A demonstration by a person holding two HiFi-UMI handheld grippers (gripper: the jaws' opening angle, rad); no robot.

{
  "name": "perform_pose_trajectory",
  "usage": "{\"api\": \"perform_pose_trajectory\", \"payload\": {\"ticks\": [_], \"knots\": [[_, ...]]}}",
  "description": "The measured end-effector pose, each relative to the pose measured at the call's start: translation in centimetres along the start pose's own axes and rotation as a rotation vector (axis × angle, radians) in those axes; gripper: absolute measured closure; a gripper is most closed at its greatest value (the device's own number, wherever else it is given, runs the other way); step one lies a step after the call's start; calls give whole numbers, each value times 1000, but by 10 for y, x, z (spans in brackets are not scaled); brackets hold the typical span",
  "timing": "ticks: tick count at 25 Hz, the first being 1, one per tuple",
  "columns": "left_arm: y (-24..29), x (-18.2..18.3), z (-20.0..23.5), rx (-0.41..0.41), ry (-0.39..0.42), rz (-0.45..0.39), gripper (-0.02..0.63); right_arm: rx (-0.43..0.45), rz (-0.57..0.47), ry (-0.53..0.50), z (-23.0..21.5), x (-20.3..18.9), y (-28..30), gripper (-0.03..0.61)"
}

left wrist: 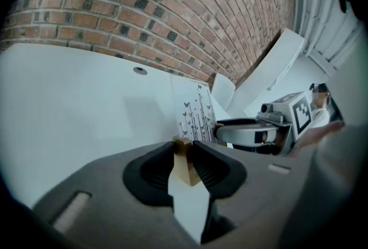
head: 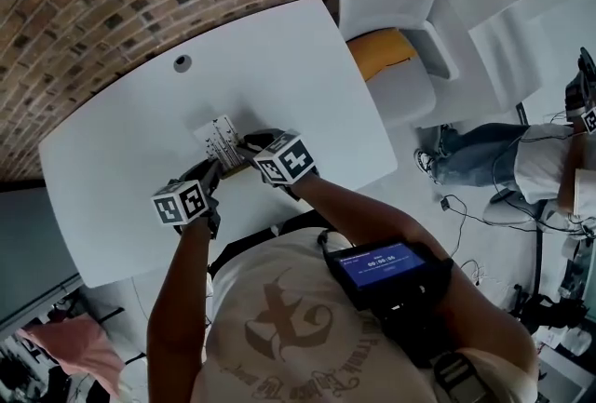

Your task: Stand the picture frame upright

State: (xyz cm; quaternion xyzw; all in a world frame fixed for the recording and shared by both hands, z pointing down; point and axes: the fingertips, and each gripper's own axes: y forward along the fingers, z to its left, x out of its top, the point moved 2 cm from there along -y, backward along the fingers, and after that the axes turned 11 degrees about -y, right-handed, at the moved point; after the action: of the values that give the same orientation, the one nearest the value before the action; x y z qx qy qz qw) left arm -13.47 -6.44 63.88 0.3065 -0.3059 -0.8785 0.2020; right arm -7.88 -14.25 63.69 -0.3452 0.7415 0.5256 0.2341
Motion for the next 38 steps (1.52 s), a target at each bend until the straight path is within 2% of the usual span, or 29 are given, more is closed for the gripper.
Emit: {"api": "perform_pose_trajectory", "payload": {"ticks": [8,17,27,38], "knots": [[20,21,-7,13,90,-19,511,-17,-43,-55,-26,10,-3,458],[46,51,-5,29,174,-21,515,-24,-90,-173,-57,33,4,462],[77,84,-6,100,365,-17,518,-55,-103,-284,-93,45,14,463],[96,110,-3,164,473,-61,518,-109,-119,-413,-120,60,28,463]]}}
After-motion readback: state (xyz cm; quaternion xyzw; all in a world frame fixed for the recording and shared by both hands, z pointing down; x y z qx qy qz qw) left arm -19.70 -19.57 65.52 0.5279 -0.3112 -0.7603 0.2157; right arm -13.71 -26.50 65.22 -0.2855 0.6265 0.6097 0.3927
